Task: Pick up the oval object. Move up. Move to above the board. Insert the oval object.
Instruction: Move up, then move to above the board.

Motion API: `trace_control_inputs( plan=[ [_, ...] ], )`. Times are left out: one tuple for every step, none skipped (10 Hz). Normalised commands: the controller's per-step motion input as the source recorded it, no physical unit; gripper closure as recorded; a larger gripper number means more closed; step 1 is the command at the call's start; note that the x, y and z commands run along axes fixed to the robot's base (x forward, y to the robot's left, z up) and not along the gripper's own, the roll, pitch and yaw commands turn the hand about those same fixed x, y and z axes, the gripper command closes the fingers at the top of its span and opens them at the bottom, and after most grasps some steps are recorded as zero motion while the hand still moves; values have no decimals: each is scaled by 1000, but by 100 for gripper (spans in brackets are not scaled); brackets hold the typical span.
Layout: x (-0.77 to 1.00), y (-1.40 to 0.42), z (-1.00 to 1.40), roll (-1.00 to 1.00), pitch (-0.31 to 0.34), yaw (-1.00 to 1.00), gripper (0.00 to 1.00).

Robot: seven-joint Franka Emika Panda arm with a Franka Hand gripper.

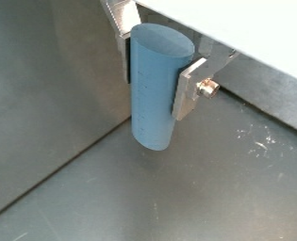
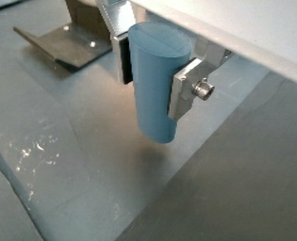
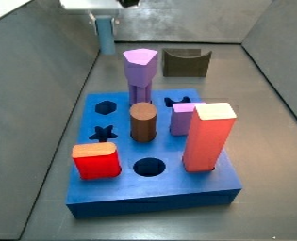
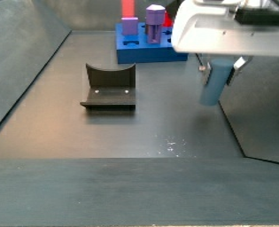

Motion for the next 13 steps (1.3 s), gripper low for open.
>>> trace_control_inputs(
  plan=[
    [-19, -2, 387, 75, 86, 4, 100],
    [-23, 7, 206, 111, 90, -1, 100],
    [160, -149, 1000, 67, -58, 145, 100],
    [164, -155, 1000, 83, -45, 145, 100],
    [150, -148, 1000, 91, -5, 122, 100],
    [130, -131, 1000, 105, 38, 82, 100],
    [124, -127, 1000, 113, 59, 69, 100],
    [106, -111, 1000, 133, 99, 46, 100],
    [97, -104, 1000, 140, 105, 42, 100],
    [82, -94, 1000, 141, 105, 38, 100],
    [72, -85, 1000, 123, 96, 33, 100],
    [58, -72, 1000, 99, 89, 28, 100],
    [53, -71, 1000, 91, 86, 26, 100]
  ],
)
